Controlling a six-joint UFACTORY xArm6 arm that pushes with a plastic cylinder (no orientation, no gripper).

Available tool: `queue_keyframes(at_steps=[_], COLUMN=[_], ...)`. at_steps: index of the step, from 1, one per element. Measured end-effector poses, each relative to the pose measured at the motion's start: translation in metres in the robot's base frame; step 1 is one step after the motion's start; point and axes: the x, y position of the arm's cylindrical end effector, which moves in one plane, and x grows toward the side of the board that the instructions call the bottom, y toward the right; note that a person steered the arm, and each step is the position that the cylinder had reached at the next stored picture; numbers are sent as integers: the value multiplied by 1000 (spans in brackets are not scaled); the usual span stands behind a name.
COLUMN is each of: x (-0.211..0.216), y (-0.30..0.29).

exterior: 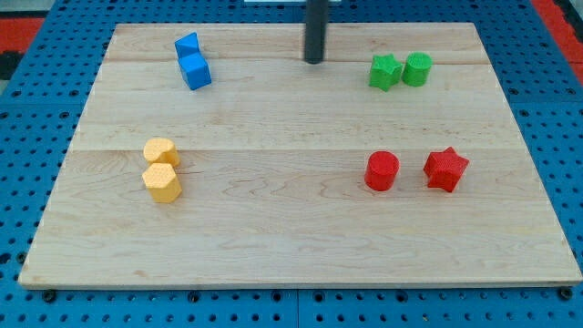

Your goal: Move the arm above the triangle

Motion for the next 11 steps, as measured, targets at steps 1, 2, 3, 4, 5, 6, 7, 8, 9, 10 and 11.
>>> queue_keyframes(at_steps=[1, 2, 3, 4, 5, 6, 7, 8, 9, 10, 11], x=[-15, -24, -24, -48, -66, -66, -66, -66, -66, -49, -46], y=[-56, -90, -90, -98, -134, -136, -150, -169, -169, -168, -168])
